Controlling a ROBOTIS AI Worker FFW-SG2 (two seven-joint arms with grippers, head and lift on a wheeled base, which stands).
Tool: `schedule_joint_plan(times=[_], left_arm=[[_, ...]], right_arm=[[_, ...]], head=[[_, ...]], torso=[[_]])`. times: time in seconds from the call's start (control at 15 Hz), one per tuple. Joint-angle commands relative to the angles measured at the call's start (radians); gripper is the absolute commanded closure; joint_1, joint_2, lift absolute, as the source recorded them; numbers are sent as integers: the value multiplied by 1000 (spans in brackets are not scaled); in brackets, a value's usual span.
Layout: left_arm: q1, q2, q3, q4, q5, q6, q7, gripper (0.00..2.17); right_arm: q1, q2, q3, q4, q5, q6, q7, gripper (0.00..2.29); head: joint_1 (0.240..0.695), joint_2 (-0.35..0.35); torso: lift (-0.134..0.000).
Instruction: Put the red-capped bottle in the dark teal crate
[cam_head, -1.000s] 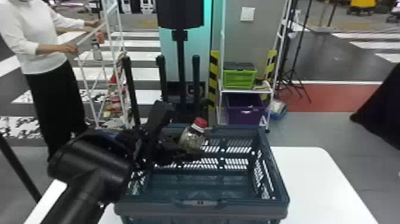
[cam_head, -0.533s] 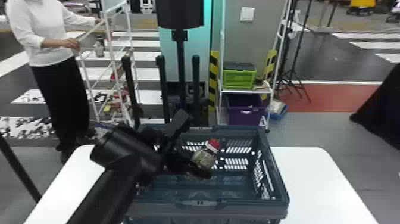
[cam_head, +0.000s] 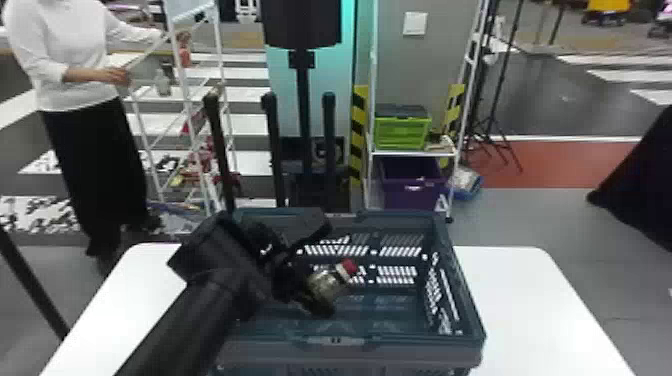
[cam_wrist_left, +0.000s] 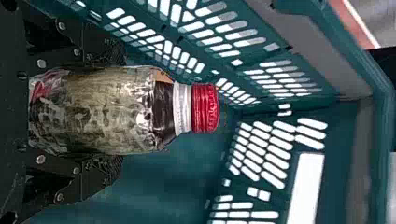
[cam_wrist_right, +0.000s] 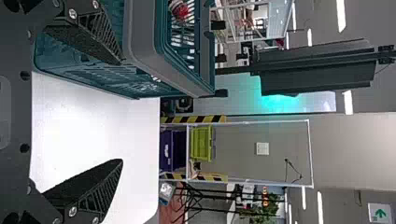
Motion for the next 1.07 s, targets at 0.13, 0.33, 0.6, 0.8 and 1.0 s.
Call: schedule_joint_plan(times=[0.13, 0.33, 0.6, 0.8, 1.0], left_arm=[[-1, -4, -1, 19, -117, -1, -11, 2145], [4, -4, -7, 17, -137, -1, -19, 2145], [26, -4, -11, 2, -182, -1, -20, 2094], [53, -4, 3, -63, -180, -1, -25, 1588], [82, -4, 12, -121, -176, -1, -28, 917]], right_arm=[[-3, 2, 3, 7, 0, 0, 0, 147], [-3, 2, 3, 5, 0, 0, 0, 147], [-5, 2, 3, 5, 0, 0, 0, 147], [-3, 2, 2, 4, 0, 0, 0, 147], [-5, 2, 5, 4, 0, 0, 0, 147]], head=[[499, 0], [499, 0], [499, 0], [499, 0], [499, 0]], torso=[[0], [0], [0], [0], [0]])
